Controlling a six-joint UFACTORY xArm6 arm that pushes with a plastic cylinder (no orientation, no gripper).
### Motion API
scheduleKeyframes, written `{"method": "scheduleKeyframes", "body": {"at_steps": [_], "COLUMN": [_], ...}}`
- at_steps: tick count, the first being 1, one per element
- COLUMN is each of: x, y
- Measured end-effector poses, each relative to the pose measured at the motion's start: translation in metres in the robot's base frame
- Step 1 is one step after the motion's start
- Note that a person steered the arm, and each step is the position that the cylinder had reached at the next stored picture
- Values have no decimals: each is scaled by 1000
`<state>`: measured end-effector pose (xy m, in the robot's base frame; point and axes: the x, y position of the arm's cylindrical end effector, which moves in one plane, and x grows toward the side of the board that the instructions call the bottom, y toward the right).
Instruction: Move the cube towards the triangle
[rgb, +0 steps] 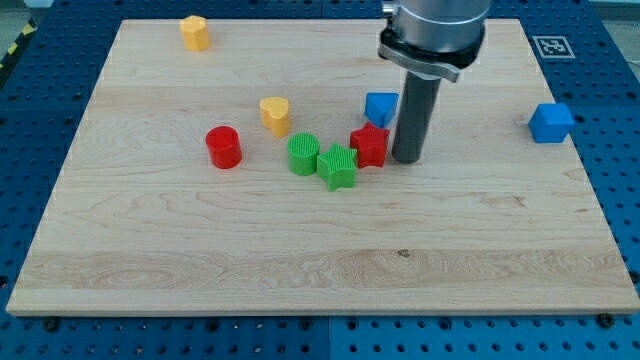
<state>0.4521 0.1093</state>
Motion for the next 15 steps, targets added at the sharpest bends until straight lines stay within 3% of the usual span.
{"method": "scheduleKeyframes", "body": {"at_steps": [1, 3, 5, 7, 10, 12, 15], "x": [13, -9, -32, -42, -93, -49, -65], "y": [87, 236, 217, 142, 115, 112, 68]}}
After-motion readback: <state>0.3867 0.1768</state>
